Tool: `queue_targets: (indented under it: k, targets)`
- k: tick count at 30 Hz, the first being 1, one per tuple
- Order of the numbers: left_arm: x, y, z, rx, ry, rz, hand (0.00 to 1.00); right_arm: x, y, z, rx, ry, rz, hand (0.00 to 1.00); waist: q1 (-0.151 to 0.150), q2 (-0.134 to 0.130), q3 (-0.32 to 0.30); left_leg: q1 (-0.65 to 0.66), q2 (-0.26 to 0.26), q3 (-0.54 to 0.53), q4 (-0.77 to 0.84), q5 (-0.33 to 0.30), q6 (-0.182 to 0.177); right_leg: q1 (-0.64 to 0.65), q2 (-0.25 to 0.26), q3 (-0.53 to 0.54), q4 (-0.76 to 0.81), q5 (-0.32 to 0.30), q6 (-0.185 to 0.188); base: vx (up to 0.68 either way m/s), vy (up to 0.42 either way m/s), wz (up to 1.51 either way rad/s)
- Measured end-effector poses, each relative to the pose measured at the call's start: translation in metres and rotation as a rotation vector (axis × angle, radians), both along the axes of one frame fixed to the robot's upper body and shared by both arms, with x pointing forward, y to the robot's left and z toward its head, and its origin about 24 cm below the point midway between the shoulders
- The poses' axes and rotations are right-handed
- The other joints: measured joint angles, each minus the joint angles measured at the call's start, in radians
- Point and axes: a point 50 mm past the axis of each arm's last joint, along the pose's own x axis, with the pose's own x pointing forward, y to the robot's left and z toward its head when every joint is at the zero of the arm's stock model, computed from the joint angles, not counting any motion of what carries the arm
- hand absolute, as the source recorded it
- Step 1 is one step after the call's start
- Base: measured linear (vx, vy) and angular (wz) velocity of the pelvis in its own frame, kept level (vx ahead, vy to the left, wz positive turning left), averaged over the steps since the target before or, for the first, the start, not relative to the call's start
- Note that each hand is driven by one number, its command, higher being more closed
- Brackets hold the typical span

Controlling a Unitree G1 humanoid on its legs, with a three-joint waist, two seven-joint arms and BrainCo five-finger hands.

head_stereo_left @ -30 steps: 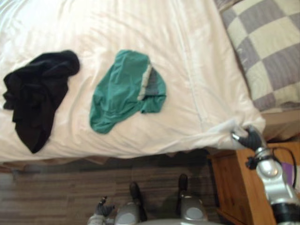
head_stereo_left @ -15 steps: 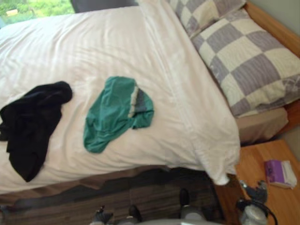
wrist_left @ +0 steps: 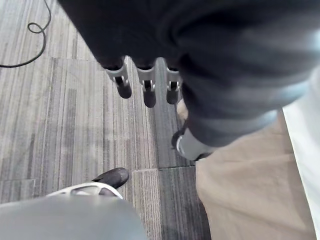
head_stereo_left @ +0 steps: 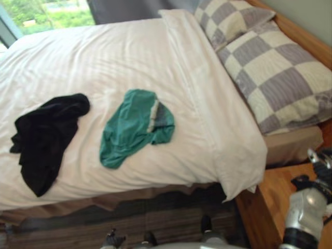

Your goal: Tidy the bed and pick cloth on bed and put in laundry

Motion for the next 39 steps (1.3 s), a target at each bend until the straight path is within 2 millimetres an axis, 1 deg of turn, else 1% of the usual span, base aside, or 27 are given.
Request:
queue_targets:
  k: [2, 3, 5, 6, 7, 8, 9, 11, 12, 14, 16, 19, 20, 22, 24, 25, 26, 27, 30, 32, 33, 34, 35, 36, 37, 38, 39]
  targets:
    - [0.000, -0.001, 0.000, -0.006, 0.001, -0.010, 0.00, 0.027, 0.017, 0.020, 0.030, -0.132, 0.136, 1.00, 0.012, 0.001, 0.001, -0.008, -0.009, -0.021, 0.000, 0.007, 0.010, 0.012, -0.004, -0.019, -0.001, 0.000, 0.001, 0.00, -0.008, 0.25]
    - [0.000, -0.001, 0.000, -0.008, 0.000, -0.011, 0.00, 0.033, 0.021, 0.024, 0.038, -0.161, 0.164, 1.00, 0.017, 0.001, 0.001, -0.009, -0.010, -0.025, 0.000, 0.008, 0.010, 0.013, -0.006, -0.022, -0.001, 0.000, 0.001, 0.00, -0.010, 0.23]
    - [0.004, -0.003, 0.001, -0.016, -0.012, -0.030, 0.00, 0.062, 0.040, 0.045, 0.061, -0.262, 0.288, 1.00, 0.028, 0.002, 0.003, -0.034, -0.016, -0.053, 0.001, 0.018, 0.017, 0.007, -0.015, -0.048, 0.001, 0.000, 0.001, -0.01, -0.017, 0.35]
    - [0.004, -0.004, 0.001, -0.018, -0.016, -0.033, 0.00, 0.069, 0.044, 0.050, 0.064, -0.277, 0.319, 1.00, 0.029, 0.003, 0.005, -0.044, -0.016, -0.060, 0.001, 0.020, 0.019, 0.001, -0.018, -0.056, 0.002, 0.000, 0.001, -0.03, -0.016, 0.40]
    - [0.006, -0.005, 0.001, -0.025, -0.026, -0.031, 0.00, 0.085, 0.052, 0.063, 0.070, -0.311, 0.372, 1.00, 0.033, 0.007, 0.012, -0.067, -0.021, -0.071, 0.001, 0.027, 0.025, -0.017, -0.024, -0.065, 0.009, 0.002, 0.002, -0.04, -0.001, 0.29]
    - [0.008, -0.005, 0.001, -0.025, -0.034, -0.031, 0.00, 0.093, 0.055, 0.072, 0.076, -0.339, 0.396, 1.00, 0.038, 0.011, 0.020, -0.081, -0.028, -0.079, 0.001, 0.032, 0.028, -0.027, -0.028, -0.068, 0.011, 0.004, 0.004, -0.06, 0.015, 0.35]
    - [0.013, -0.006, 0.003, -0.027, -0.056, -0.035, 0.00, 0.106, 0.057, 0.094, 0.066, -0.392, 0.426, 1.00, 0.049, 0.026, 0.049, -0.104, -0.031, -0.090, 0.001, 0.040, 0.034, -0.045, -0.038, -0.073, 0.015, 0.009, 0.007, -0.06, 0.025, 0.26]
    - [0.020, -0.011, 0.004, -0.038, -0.074, -0.054, 0.00, 0.115, 0.052, 0.116, 0.061, -0.440, 0.437, 1.00, 0.065, 0.048, 0.074, -0.136, -0.039, -0.103, 0.001, 0.048, 0.043, -0.075, -0.048, -0.086, 0.028, 0.010, 0.008, -0.06, 0.034, 0.32]
    - [0.027, -0.016, 0.005, -0.046, -0.090, -0.080, 0.00, 0.121, 0.046, 0.132, 0.046, -0.463, 0.438, 1.00, 0.068, 0.074, 0.110, -0.160, -0.047, -0.117, 0.001, 0.054, 0.050, -0.094, -0.059, -0.099, 0.043, 0.011, 0.009, -0.05, 0.052, 0.34]
    - [0.032, -0.019, 0.006, -0.058, -0.104, -0.089, 0.00, 0.123, 0.043, 0.142, 0.042, -0.481, 0.435, 1.00, 0.075, 0.092, 0.139, -0.188, -0.055, -0.116, 0.001, 0.067, 0.056, -0.126, -0.068, -0.099, 0.053, 0.013, 0.012, -0.04, 0.062, 0.17]
    - [0.036, -0.022, 0.007, -0.066, -0.125, -0.101, 0.00, 0.125, 0.039, 0.140, 0.056, -0.470, 0.424, 1.00, 0.072, 0.108, 0.169, -0.218, -0.062, -0.118, 0.001, 0.075, 0.060, -0.160, -0.077, -0.099, 0.064, 0.015, 0.016, -0.01, 0.047, 0.08]
    - [0.045, -0.027, 0.011, -0.074, -0.163, -0.130, 0.00, 0.128, 0.031, 0.116, 0.105, -0.379, 0.394, 1.00, 0.057, 0.135, 0.230, -0.253, -0.073, -0.113, 0.002, 0.080, 0.064, -0.207, -0.090, -0.092, 0.083, 0.016, 0.018, 0.03, 0.043, 0.01]
    - [0.050, -0.029, 0.012, -0.079, -0.177, -0.142, 0.00, 0.125, 0.026, 0.100, 0.119, -0.326, 0.377, 1.00, 0.055, 0.147, 0.254, -0.269, -0.076, -0.108, 0.002, 0.081, 0.065, -0.232, -0.093, -0.081, 0.092, 0.017, 0.018, 0.04, 0.028, -0.09]
    - [0.054, -0.030, 0.013, -0.081, -0.186, -0.147, 0.00, 0.117, 0.026, 0.088, 0.091, -0.315, 0.393, 1.00, 0.053, 0.154, 0.272, -0.285, -0.079, -0.090, 0.002, 0.081, 0.065, -0.263, -0.097, -0.060, 0.100, 0.018, 0.020, 0.06, 0.012, -0.22]
    - [0.055, -0.029, 0.013, -0.077, -0.187, -0.151, 0.00, 0.113, 0.032, 0.085, 0.039, -0.313, 0.424, 1.00, 0.032, 0.151, 0.273, -0.290, -0.081, -0.071, 0.002, 0.080, 0.065, -0.284, -0.099, -0.039, 0.111, 0.018, 0.020, 0.09, 0.002, -0.24]
    - [0.057, -0.029, 0.014, -0.075, -0.193, -0.160, 0.00, 0.112, 0.036, 0.077, 0.036, -0.293, 0.425, 1.00, 0.023, 0.149, 0.274, -0.286, -0.082, -0.063, 0.002, 0.079, 0.063, -0.284, -0.098, -0.036, 0.112, 0.018, 0.020, 0.08, 0.001, -0.12]
    - [0.062, -0.030, 0.016, -0.073, -0.210, -0.174, 0.00, 0.107, 0.035, 0.067, 0.037, -0.283, 0.420, 1.00, 0.022, 0.146, 0.275, -0.283, -0.081, -0.057, 0.002, 0.074, 0.060, -0.284, -0.094, -0.034, 0.111, 0.018, 0.020, 0.08, -0.002, -0.11]
    - [0.063, -0.030, 0.016, -0.072, -0.214, -0.176, 0.00, 0.105, 0.035, 0.064, 0.037, -0.284, 0.416, 1.00, 0.021, 0.144, 0.276, -0.282, -0.081, -0.056, 0.002, 0.073, 0.061, -0.284, -0.093, -0.033, 0.111, 0.018, 0.020, 0.07, -0.010, -0.10]
    - [0.069, -0.024, 0.019, -0.057, -0.225, -0.168, 0.00, 0.097, 0.039, 0.039, 0.077, -0.255, 0.408, 1.00, 0.011, 0.117, 0.284, -0.279, -0.069, -0.044, 0.038, 0.050, 0.059, -0.268, -0.086, -0.018, 0.106, 0.016, 0.019, 0.06, -0.027, -0.11]
    - [0.066, -0.018, 0.018, -0.049, -0.214, -0.129, 0.00, 0.082, 0.043, 0.005, 0.109, -0.157, 0.398, 1.00, -0.002, 0.089, 0.281, -0.259, -0.062, -0.032, 0.060, 0.030, 0.057, -0.240, -0.078, -0.011, 0.098, 0.013, 0.017, 0.05, -0.036, -0.22]
    - [0.063, -0.013, 0.016, -0.044, -0.203, -0.104, 0.00, 0.058, 0.043, -0.050, 0.206, 0.040, 0.355, 1.00, -0.006, 0.068, 0.274, -0.233, -0.056, -0.020, 0.062, 0.021, 0.050, -0.218, -0.070, -0.006, 0.089, 0.011, 0.014, 0.04, -0.016, -0.25]
    - [0.063, -0.013, 0.016, -0.043, -0.202, -0.101, 0.00, 0.046, 0.043, -0.071, 0.251, 0.124, 0.337, 1.00, -0.007, 0.065, 0.273, -0.226, -0.053, -0.018, 0.062, 0.019, 0.050, -0.211, -0.067, -0.005, 0.087, 0.010, 0.013, 0.05, -0.034, -0.25]
    - [0.062, -0.012, 0.016, -0.044, -0.200, -0.086, 0.00, 0.011, 0.046, -0.122, 0.371, 0.338, 0.294, 1.00, -0.010, 0.062, 0.271, -0.207, -0.049, -0.015, 0.060, 0.015, 0.046, -0.195, -0.063, -0.004, 0.087, 0.003, 0.011, 0.05, -0.038, -0.18]
    - [0.062, -0.012, 0.016, -0.048, -0.200, -0.073, 0.00, -0.042, 0.057, -0.174, 0.522, 0.585, 0.243, 1.00, -0.017, 0.062, 0.270, -0.185, -0.046, -0.012, 0.057, 0.010, 0.039, -0.179, -0.058, 0.000, 0.087, -0.006, 0.011, 0.06, -0.047, -0.21]
    - [0.060, -0.012, 0.015, -0.049, -0.196, -0.067, 0.00, -0.061, 0.065, -0.188, 0.572, 0.657, 0.233, 0.00, -0.026, 0.063, 0.270, -0.176, -0.044, -0.011, 0.056, 0.007, 0.036, -0.174, -0.056, 0.004, 0.088, -0.009, 0.012, 0.07, -0.053, -0.27]
    - [0.057, -0.011, 0.013, -0.052, -0.177, -0.058, 0.00, -0.101, 0.078, -0.211, 0.649, 0.790, 0.210, 0.00, -0.040, 0.063, 0.269, -0.148, -0.042, -0.007, 0.050, 0.005, 0.033, -0.157, -0.052, 0.011, 0.090, -0.014, 0.012, 0.08, -0.046, -0.31]
    - [0.056, -0.013, 0.012, -0.062, -0.172, -0.038, 0.00, -0.141, 0.089, -0.226, 0.706, 0.915, 0.191, 0.00, -0.059, 0.063, 0.266, -0.106, -0.042, -0.001, 0.036, 0.003, 0.030, -0.128, -0.049, 0.019, 0.095, -0.020, 0.012, 0.07, -0.036, -0.29]
